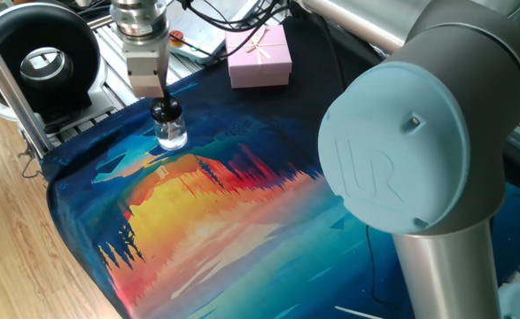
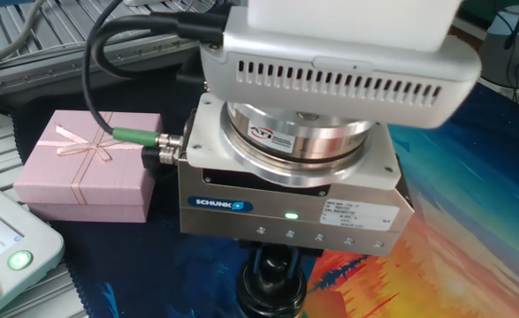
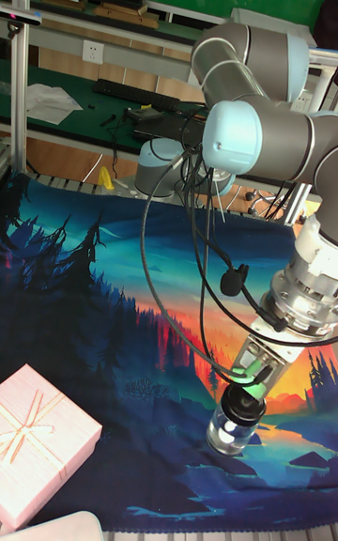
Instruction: Screw the lid onto the jar
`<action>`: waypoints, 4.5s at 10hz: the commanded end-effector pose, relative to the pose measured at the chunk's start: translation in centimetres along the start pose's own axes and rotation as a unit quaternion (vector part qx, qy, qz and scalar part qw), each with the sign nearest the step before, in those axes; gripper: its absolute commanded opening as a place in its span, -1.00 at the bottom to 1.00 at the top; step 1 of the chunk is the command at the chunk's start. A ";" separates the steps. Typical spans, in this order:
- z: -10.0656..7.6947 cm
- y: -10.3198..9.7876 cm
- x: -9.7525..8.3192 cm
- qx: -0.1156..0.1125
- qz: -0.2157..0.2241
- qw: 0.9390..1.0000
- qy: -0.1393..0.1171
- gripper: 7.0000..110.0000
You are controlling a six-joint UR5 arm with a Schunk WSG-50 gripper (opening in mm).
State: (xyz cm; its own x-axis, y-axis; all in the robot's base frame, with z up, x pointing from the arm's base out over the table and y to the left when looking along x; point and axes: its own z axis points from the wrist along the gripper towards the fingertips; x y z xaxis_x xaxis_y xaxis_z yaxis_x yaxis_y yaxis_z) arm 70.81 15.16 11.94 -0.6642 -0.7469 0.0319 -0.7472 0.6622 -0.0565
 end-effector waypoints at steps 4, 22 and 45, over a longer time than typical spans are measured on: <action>-0.7 -0.7 0.8 -0.001 0.082 0.996 0.020 -1.00; -0.1 -0.8 -0.4 -0.007 0.173 0.985 0.026 -1.00; 0.1 -1.9 -1.9 -0.024 0.361 0.932 -0.019 -1.00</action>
State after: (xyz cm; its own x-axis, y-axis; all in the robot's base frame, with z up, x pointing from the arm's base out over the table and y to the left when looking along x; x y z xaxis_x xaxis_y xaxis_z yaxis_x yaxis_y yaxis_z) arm 73.77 14.79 11.94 -0.9966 -0.0750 -0.0348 -0.0738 0.9967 -0.0342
